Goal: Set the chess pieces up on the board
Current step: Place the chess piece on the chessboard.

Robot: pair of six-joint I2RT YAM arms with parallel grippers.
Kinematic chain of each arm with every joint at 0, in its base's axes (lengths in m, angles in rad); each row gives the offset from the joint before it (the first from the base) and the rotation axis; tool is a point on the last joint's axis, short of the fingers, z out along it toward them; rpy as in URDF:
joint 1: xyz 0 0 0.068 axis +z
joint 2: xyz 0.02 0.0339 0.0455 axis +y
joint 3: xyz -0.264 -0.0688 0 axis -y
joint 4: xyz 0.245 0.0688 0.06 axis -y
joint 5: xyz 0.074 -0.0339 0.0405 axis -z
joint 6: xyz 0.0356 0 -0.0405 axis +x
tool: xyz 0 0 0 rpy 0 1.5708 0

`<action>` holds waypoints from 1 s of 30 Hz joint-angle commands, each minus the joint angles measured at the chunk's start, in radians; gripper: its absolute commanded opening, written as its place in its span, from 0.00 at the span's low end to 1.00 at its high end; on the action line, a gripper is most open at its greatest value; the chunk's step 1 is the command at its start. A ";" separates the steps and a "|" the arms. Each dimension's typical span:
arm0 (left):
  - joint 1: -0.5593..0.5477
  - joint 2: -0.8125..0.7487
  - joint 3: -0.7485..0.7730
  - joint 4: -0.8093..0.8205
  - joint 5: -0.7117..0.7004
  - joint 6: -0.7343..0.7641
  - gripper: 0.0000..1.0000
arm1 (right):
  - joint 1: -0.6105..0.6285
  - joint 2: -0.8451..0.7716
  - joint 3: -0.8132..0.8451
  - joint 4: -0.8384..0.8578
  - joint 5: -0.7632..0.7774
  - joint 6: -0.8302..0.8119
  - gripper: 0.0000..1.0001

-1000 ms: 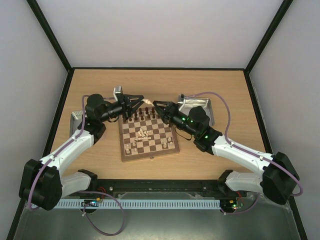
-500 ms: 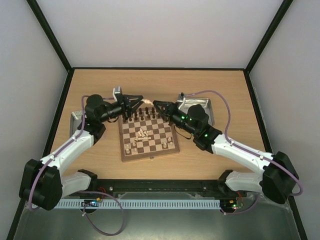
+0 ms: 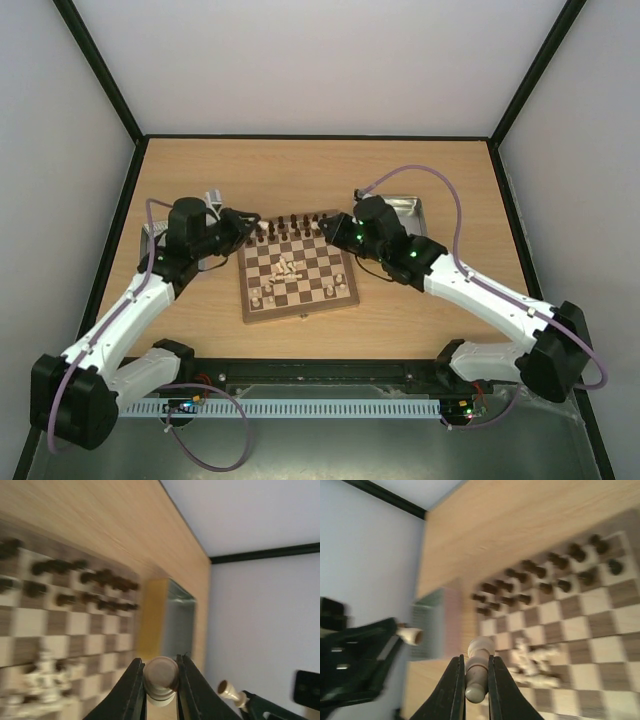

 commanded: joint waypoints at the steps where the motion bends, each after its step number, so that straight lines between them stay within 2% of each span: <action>1: 0.006 -0.080 0.012 -0.266 -0.261 0.319 0.02 | 0.007 0.075 0.086 -0.387 0.120 -0.224 0.02; 9: 0.006 -0.132 0.042 -0.370 -0.364 0.484 0.02 | 0.161 0.279 0.231 -0.586 0.188 -0.325 0.02; 16: 0.005 -0.144 0.053 -0.385 -0.372 0.538 0.02 | 0.259 0.428 0.313 -0.643 0.218 -0.338 0.02; 25: 0.003 -0.148 0.046 -0.398 -0.354 0.562 0.02 | 0.264 0.484 0.333 -0.708 0.346 -0.302 0.02; 30: 0.002 -0.145 0.044 -0.393 -0.344 0.564 0.02 | 0.263 0.503 0.323 -0.664 0.270 -0.308 0.02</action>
